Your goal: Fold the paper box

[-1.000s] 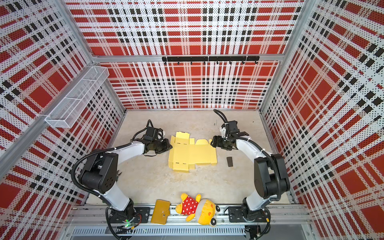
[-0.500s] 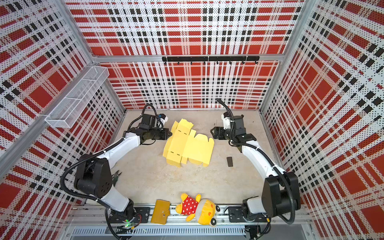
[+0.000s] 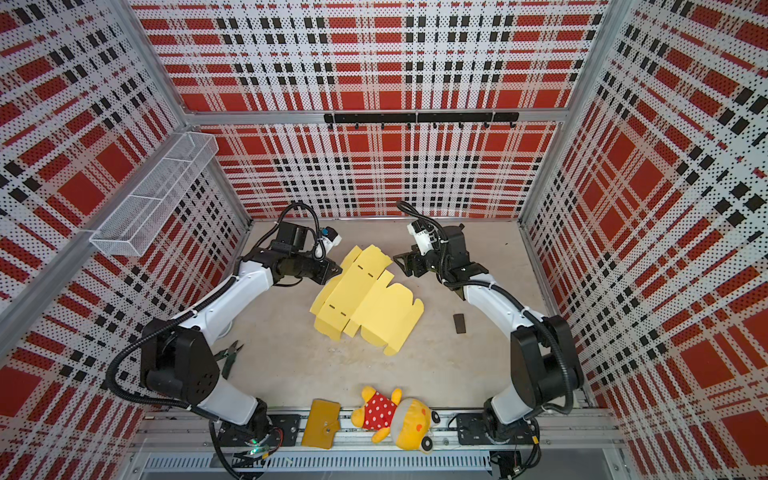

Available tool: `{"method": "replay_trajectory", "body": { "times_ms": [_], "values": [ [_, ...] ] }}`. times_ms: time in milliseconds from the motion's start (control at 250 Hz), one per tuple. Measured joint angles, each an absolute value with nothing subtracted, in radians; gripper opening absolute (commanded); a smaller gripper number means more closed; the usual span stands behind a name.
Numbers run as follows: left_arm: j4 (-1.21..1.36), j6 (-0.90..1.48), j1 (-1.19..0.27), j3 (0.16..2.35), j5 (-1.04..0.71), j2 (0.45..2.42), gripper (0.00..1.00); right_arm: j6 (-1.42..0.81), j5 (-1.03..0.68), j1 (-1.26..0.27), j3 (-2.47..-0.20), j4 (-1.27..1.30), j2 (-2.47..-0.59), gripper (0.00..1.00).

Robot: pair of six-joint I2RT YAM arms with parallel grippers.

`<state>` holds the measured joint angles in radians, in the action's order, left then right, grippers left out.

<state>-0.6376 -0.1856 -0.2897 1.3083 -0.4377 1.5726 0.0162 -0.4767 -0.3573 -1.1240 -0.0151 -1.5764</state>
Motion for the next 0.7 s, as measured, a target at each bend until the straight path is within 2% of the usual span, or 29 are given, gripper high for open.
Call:
{"method": "replay_trajectory", "body": {
  "times_ms": [492, 624, 704],
  "values": [
    [-0.667, -0.230, -0.290, 1.312, -0.438, 1.557, 0.00, 0.139, -0.681, -0.361, -1.258, 0.063, -1.788, 0.75],
    [-0.667, -0.232, -0.290, 1.312, -0.439, 1.557, 0.00, 0.153, -0.736, -0.373, -1.273, 0.065, -1.819, 0.72],
    [-0.667, -0.232, -0.290, 1.312, -0.439, 1.557, 0.00, 0.165, -0.756, -0.385, -1.289, 0.062, -1.842, 0.66]
  ]
}}
